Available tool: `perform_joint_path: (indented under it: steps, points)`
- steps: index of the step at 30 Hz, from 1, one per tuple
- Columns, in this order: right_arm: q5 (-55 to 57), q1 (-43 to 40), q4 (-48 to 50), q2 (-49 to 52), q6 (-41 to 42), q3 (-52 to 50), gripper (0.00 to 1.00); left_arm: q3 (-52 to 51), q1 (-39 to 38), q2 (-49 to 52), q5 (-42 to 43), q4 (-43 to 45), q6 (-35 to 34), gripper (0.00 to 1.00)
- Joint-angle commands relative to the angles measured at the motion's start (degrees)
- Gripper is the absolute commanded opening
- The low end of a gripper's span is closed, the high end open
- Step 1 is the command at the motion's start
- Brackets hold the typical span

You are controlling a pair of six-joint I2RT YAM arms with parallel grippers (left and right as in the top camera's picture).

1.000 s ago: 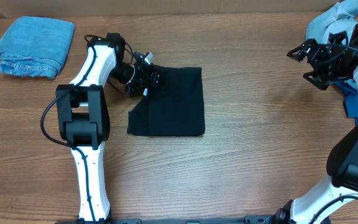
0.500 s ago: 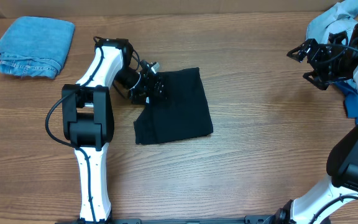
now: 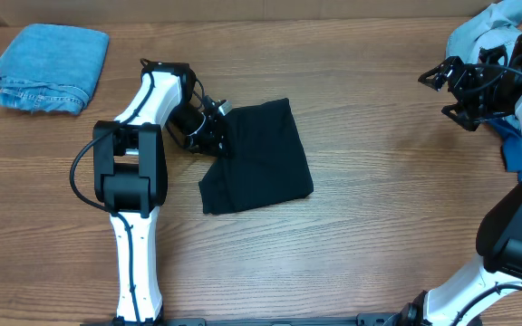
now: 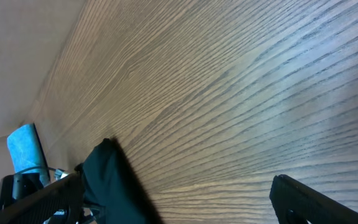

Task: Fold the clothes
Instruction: 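Lift the black bundle and carry it to the top-left onto the blue towel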

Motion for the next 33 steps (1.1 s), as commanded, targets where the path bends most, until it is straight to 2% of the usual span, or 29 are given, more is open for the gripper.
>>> perform_joint_path:
  steps: [1,11,20,27,33]
  points:
    - [0.17,0.09,0.28,-0.63,0.09,0.96,1.00,2.25,-0.22,1.88,-7.23,-1.07,-2.34,0.04]
    - [0.17,0.09,0.55,-0.63,0.09,0.96,1.00,24.22,0.63,-10.67,-11.21,-10.49,-4.90,0.04]
    - [0.15,0.09,0.50,-0.63,0.11,0.98,1.00,37.53,1.22,-14.58,-11.23,-13.70,-5.92,0.04]
    - [0.15,0.09,0.46,-0.63,0.11,0.98,1.00,41.66,4.33,-14.58,-12.17,-11.76,-4.15,0.04]
    - [0.15,0.09,0.26,-0.63,0.11,0.98,1.00,41.77,10.16,-14.60,-14.08,-9.42,-4.50,0.04]
